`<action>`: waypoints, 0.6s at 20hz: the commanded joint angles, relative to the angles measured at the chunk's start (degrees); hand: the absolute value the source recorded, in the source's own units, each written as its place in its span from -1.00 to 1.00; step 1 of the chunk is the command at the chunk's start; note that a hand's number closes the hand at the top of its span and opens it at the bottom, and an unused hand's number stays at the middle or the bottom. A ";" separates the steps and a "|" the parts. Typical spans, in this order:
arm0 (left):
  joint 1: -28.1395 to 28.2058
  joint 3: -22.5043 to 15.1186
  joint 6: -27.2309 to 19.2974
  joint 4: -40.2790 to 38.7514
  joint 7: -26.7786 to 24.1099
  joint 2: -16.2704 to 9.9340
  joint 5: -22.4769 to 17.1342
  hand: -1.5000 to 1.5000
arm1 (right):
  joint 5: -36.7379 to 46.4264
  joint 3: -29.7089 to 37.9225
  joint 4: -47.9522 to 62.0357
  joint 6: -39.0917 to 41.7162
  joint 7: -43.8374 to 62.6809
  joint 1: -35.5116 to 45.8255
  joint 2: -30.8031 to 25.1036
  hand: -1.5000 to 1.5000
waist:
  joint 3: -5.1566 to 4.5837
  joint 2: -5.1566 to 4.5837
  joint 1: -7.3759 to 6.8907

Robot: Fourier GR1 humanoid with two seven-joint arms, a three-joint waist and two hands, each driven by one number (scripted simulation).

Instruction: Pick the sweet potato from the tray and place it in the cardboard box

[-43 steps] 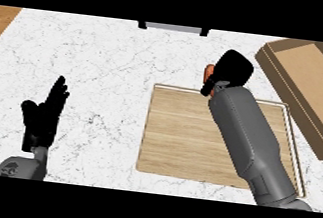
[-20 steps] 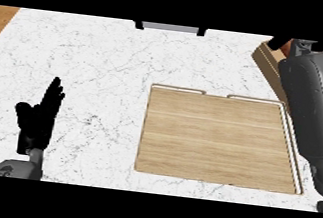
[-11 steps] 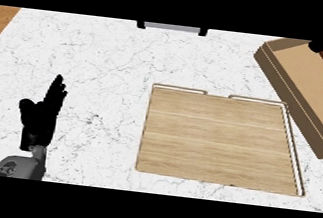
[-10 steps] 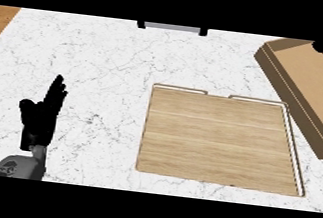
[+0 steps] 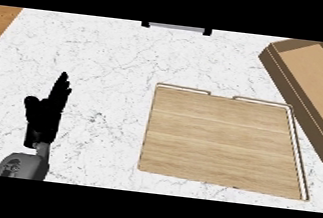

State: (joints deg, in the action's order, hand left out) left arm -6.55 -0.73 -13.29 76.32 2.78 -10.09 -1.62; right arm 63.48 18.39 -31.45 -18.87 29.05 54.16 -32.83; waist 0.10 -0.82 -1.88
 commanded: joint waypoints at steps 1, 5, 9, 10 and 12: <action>0.74 0.55 1.80 0.61 -0.72 -0.66 -1.03 0.00 | -1.59 3.97 9.40 -5.17 -1.39 1.67 -1.73 1.00 | 0.05 -0.46 -1.38; -1.49 0.64 0.91 0.98 1.44 -0.42 -0.65 0.00 | -9.74 10.09 11.17 -5.04 -11.27 -0.27 -2.65 -1.00 | 0.15 -0.45 -0.68; -1.02 0.45 1.89 1.58 1.84 -0.74 -0.89 0.00 | -13.73 13.54 12.32 -7.55 -19.40 -0.38 -3.41 -1.00 | 0.18 -0.42 -1.03; 0.07 0.03 -0.21 -0.62 -1.26 1.00 0.61 0.00 | -16.34 15.18 10.70 -8.07 -23.65 -1.23 -2.39 -1.00 | 0.16 -0.31 -0.38; -0.71 1.05 0.35 -2.42 -1.66 0.66 -0.08 0.00 | -19.42 17.30 9.68 -10.30 -29.18 -2.06 -0.34 -1.00 | 0.15 -0.32 -0.09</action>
State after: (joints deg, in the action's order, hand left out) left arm -6.72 -0.49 -12.82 76.11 2.25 -9.64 -1.60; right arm 49.30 31.86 -21.12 -26.83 8.80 52.81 -34.58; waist 0.27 -1.19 -2.43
